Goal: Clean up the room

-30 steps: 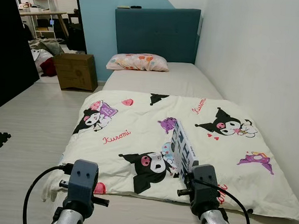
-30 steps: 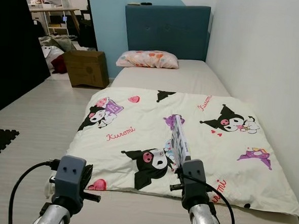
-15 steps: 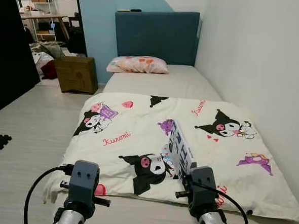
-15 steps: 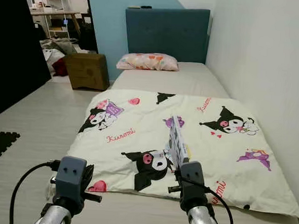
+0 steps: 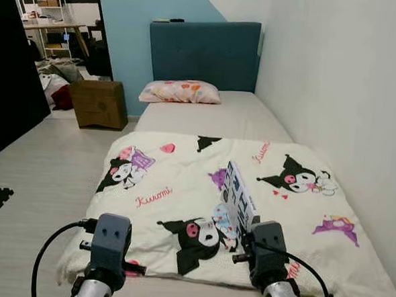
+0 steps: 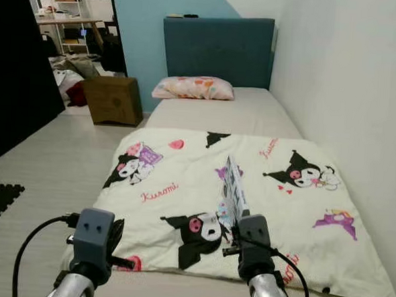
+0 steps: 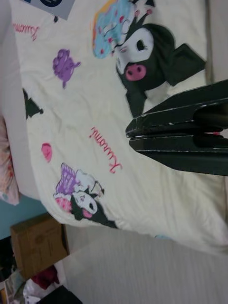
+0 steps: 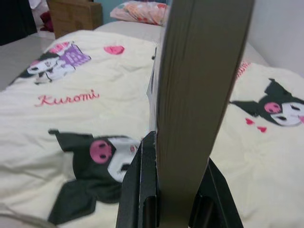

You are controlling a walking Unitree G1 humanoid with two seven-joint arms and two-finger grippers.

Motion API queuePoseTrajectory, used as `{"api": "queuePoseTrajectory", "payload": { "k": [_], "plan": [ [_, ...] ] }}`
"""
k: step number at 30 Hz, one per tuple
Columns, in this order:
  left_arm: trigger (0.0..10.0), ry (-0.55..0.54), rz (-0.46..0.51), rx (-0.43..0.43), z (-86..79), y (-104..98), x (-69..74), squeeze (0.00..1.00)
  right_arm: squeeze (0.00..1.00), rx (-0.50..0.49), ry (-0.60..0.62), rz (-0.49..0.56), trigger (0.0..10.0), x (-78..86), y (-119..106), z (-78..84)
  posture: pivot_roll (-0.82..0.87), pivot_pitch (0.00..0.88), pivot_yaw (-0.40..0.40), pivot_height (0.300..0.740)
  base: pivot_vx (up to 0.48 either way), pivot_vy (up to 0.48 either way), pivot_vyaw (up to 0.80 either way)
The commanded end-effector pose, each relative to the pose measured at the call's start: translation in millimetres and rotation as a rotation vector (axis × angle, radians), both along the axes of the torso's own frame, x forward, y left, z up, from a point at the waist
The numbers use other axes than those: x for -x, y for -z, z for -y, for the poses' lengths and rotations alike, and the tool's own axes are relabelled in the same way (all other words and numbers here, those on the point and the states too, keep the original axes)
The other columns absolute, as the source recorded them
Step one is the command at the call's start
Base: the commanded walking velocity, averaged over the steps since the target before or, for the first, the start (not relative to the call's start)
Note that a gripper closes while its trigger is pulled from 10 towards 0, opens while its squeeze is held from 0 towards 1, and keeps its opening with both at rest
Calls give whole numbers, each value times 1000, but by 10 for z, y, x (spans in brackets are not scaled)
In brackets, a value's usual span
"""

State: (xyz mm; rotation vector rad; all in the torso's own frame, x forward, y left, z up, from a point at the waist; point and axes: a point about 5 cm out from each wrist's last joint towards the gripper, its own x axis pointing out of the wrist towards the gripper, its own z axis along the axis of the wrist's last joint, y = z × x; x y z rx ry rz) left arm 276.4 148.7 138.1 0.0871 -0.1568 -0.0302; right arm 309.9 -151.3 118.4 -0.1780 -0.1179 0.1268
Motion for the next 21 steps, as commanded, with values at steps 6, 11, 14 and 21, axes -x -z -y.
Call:
{"api": "queuePoseTrajectory", "payload": {
  "k": [6,11,14,21],
  "plan": [
    [10000,-4,-18,5,-23,56,25,0,0,-13,-15,28,10000,14,-21,-32,-58,111,18,671,0,0,0],
    [10000,-3,-17,2,-30,55,30,0,0,-16,-16,28,10000,12,-17,-34,-56,109,20,684,0,0,0],
    [10000,-3,-18,2,-34,58,38,0,0,-20,-15,28,10000,13,-16,-35,-56,105,23,693,0,0,0],
    [10000,1,-18,2,-23,62,55,0,0,-27,-12,31,10000,25,-16,-32,-58,100,27,715,0,0,0]
  ]
}}
